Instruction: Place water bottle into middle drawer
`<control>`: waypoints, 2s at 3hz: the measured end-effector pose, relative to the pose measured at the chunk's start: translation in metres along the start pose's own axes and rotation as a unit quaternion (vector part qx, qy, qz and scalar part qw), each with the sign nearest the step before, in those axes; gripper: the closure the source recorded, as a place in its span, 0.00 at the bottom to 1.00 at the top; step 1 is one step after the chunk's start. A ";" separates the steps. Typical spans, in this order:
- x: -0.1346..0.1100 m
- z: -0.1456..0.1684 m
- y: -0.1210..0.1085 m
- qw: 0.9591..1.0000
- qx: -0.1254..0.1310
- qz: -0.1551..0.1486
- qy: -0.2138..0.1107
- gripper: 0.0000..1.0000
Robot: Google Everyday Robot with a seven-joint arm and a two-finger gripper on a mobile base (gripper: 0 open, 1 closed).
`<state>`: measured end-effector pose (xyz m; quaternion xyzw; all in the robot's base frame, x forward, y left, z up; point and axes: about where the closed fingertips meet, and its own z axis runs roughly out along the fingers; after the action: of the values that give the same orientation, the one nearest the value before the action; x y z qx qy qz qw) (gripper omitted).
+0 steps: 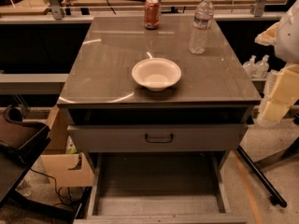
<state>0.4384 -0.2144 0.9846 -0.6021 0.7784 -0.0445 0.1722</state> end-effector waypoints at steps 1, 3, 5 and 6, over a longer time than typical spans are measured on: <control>-0.002 0.001 -0.005 1.000 0.008 0.006 -0.005 0.00; -0.019 0.030 -0.081 0.993 0.071 0.067 -0.060 0.00; -0.030 0.055 -0.152 0.967 0.142 0.157 -0.144 0.00; -0.035 0.064 -0.171 0.944 0.173 0.198 -0.197 0.00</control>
Offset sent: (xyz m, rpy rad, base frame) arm 0.1115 -0.0024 -0.0080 0.1313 -0.1707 -0.1497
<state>0.6240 -0.2186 0.9788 -0.3935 0.8129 -0.0235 0.4288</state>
